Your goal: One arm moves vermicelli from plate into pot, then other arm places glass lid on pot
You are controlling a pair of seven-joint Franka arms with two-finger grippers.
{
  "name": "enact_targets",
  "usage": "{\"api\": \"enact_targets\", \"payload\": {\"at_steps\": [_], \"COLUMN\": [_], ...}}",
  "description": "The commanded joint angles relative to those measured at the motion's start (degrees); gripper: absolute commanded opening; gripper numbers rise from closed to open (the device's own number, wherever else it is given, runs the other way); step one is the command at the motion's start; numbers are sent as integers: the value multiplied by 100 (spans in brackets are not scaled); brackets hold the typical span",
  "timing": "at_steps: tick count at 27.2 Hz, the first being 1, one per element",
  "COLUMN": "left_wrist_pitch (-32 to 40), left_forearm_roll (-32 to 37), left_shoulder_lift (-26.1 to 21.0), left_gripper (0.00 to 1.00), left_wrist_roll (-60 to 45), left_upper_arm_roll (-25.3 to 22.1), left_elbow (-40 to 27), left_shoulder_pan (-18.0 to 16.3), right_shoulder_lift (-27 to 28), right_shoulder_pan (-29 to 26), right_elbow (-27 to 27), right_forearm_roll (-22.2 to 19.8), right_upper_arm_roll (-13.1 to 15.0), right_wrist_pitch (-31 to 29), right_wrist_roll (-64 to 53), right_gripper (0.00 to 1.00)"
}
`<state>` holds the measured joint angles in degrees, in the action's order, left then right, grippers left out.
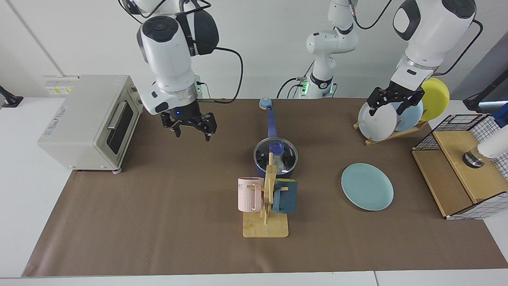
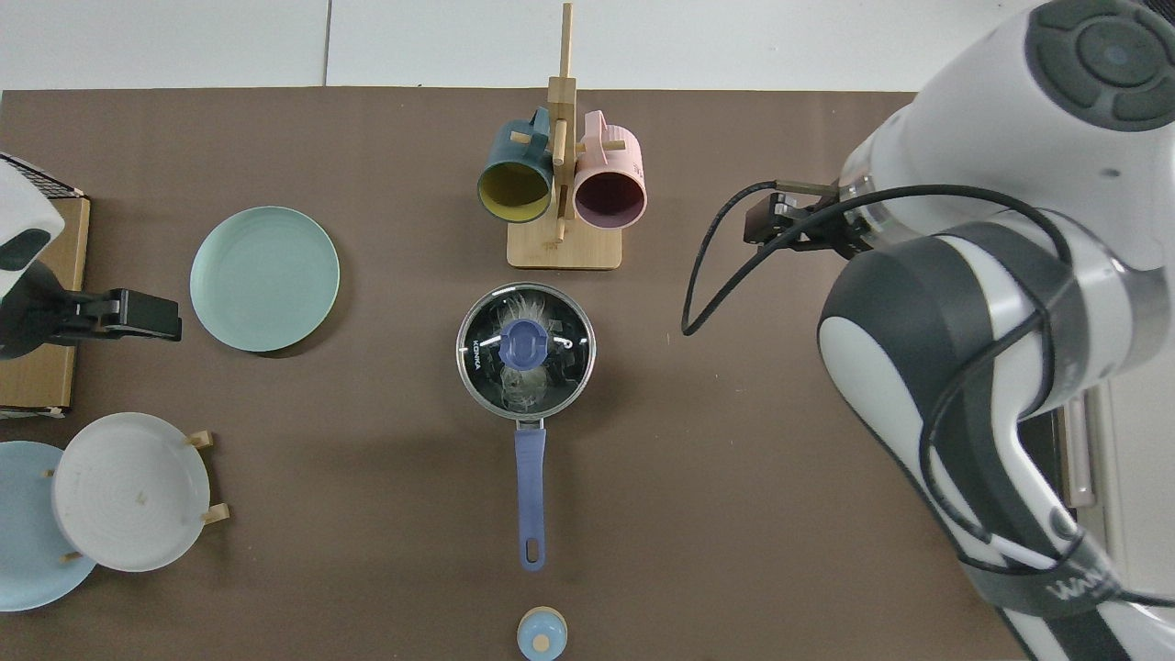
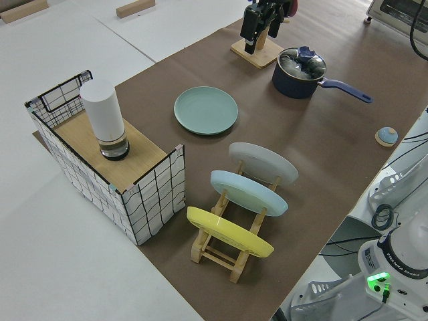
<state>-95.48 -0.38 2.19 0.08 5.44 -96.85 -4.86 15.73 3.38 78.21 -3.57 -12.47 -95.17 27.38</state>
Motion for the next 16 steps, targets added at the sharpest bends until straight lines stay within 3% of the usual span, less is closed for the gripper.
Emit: {"api": "enact_targets", "payload": {"at_steps": [1, 3, 6, 11, 16], "left_wrist_pitch": [64, 64, 64, 64, 64], "left_forearm_roll": [-32, -32, -32, -32, -32], "left_shoulder_lift": [80, 80, 80, 80, 80], "left_gripper": [100, 100, 100, 100, 100], "left_wrist_roll": [36, 44, 36, 36, 36], "left_upper_arm_roll": [28, 19, 19, 19, 28], "left_elbow": [-27, -27, -27, -27, -27], "left_shoulder_pan": [-33, -33, -33, -33, -33], "right_shoulder_lift": [-395, -474, -562, -763, -1211], "right_shoulder_pan": [-285, -206, -171, -162, -162], "right_elbow": [300, 283, 283, 291, 659], "right_forearm_roll": [111, 119, 128, 593, 594], "right_upper_arm_roll": [323, 692, 1027, 1536, 1687], "right_wrist_pitch": [122, 174, 210, 446, 482], "right_wrist_roll": [-943, -1312, -1779, -2192, -2615], "right_gripper": [100, 100, 100, 100, 100]}}
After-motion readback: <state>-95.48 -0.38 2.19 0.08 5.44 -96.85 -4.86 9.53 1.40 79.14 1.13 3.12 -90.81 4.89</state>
